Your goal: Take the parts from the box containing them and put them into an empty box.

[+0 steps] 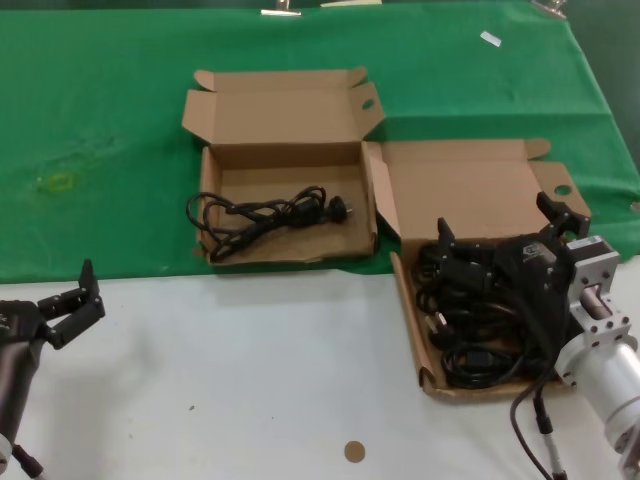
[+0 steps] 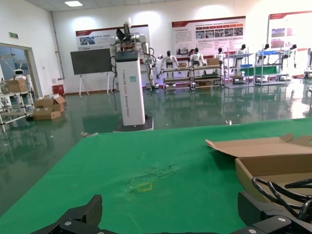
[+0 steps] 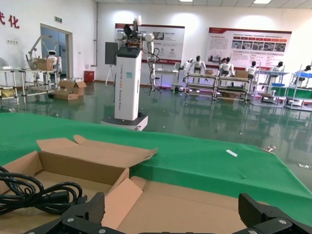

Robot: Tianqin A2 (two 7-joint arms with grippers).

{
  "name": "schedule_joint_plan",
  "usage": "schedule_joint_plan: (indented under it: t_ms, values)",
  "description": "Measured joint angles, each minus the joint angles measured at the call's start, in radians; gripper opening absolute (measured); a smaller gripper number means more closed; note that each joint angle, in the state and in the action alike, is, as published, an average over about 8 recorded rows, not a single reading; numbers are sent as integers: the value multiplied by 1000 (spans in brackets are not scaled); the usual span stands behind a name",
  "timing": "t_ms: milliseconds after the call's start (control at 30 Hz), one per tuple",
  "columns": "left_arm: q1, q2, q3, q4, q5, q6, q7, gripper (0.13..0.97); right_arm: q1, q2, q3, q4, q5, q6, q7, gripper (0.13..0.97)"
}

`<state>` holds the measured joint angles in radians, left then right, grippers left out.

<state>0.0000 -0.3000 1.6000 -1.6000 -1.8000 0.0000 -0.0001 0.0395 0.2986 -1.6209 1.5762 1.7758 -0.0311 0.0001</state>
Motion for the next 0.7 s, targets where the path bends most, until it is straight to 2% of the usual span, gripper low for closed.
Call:
schedule_joint_plan:
  t_ms: [700]
  values:
    - [0,0,0,0,0,0,0,966,0,0,0,0,0,0,0,966]
